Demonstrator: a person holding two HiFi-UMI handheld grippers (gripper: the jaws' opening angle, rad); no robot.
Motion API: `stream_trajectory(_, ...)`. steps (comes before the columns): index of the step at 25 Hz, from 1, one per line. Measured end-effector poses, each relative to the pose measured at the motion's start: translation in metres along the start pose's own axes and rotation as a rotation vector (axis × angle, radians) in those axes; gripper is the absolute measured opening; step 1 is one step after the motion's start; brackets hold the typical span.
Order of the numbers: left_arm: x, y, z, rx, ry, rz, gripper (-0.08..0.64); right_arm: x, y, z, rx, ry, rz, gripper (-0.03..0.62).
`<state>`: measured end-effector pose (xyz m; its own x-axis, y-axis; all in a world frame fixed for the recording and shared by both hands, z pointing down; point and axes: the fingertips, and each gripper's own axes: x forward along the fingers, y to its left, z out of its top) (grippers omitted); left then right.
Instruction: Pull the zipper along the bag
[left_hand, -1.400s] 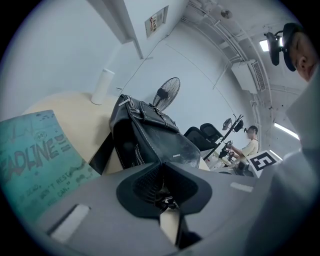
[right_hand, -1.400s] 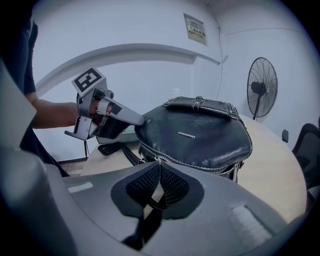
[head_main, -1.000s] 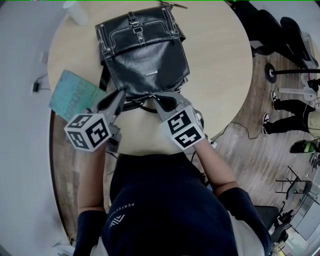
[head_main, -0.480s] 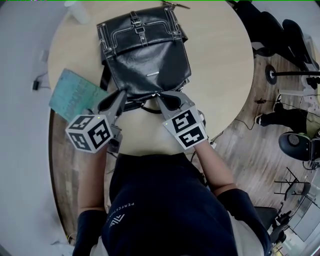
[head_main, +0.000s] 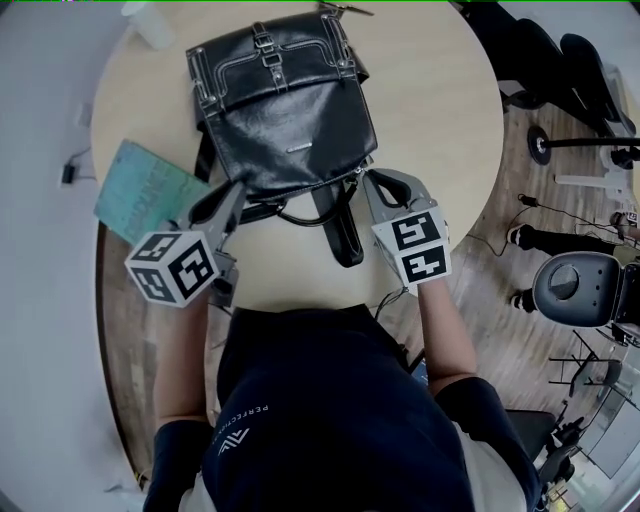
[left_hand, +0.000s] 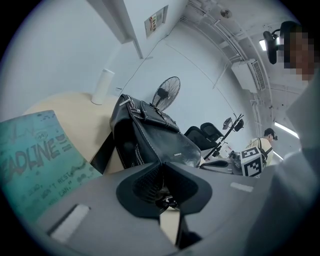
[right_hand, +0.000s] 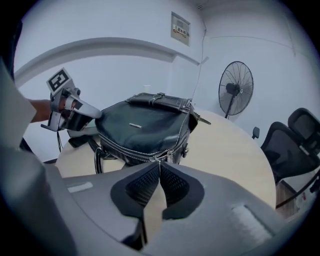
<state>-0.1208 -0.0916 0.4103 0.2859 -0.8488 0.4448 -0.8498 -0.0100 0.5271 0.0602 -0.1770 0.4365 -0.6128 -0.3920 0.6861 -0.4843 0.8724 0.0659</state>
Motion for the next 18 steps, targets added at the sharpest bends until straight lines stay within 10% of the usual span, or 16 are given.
stream_trajectory(18, 0.0045, -0.0051, -0.0026, 0.058, 0.018, 0.002, 0.085, 0.0036, -0.0020, 0.0027, 0.045, -0.062, -0.039, 0.022)
